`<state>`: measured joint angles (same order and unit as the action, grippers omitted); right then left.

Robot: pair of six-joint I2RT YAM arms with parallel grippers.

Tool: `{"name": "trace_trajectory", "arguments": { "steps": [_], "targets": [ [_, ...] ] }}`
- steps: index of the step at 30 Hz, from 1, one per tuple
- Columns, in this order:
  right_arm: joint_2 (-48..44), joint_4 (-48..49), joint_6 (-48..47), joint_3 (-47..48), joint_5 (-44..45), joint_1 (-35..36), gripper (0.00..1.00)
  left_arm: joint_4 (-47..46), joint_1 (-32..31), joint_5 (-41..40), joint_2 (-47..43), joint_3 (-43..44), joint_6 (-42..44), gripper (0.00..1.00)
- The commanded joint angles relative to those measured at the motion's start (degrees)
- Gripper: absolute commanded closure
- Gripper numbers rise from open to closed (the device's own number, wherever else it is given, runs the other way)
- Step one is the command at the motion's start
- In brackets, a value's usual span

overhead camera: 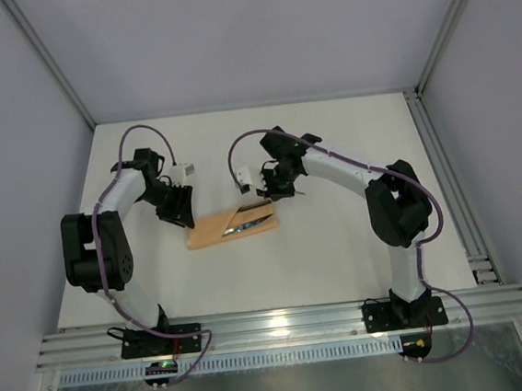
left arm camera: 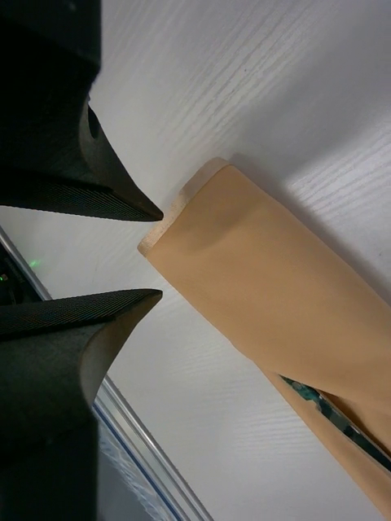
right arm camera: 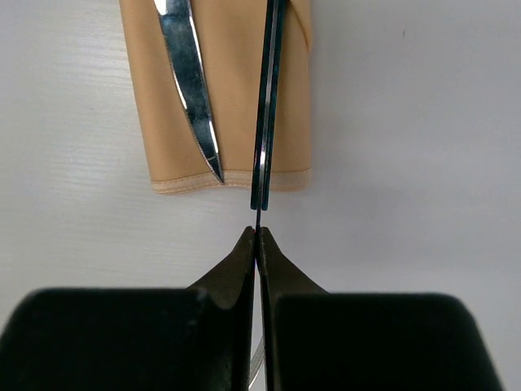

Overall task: Fold the napkin into a case and place the utensils inside
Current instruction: Move the fork to the center of the board.

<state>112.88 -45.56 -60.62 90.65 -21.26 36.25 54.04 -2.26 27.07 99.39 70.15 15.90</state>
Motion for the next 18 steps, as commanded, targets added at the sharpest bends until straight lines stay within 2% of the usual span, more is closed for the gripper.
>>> {"name": "trace_trajectory", "arguments": {
  "steps": [1,5,11,15,18],
  "targets": [
    [-1.4,-4.7,1.4,0.7,-2.0,0.2,0.96,0.8,-0.6,4.9,-4.6,3.0,2.7,0.59],
    [-5.6,-3.1,3.4,-2.8,-2.6,0.0,0.96,2.7,-3.7,7.4,-5.7,5.4,6.5,0.54],
    [-8.4,-3.4,6.1,-5.0,-5.4,-1.2,0.96,-4.5,-15.5,11.4,-3.3,9.5,10.7,0.51],
    [-10.7,-0.1,8.2,-7.7,-9.2,-3.7,0.96,-12.5,-16.0,17.8,-2.2,9.3,8.1,0.50],
    [-13.3,3.0,10.1,-9.8,-14.2,-6.0,0.96,-18.0,-16.6,19.8,-2.9,7.6,6.9,0.44]
  ]
}}
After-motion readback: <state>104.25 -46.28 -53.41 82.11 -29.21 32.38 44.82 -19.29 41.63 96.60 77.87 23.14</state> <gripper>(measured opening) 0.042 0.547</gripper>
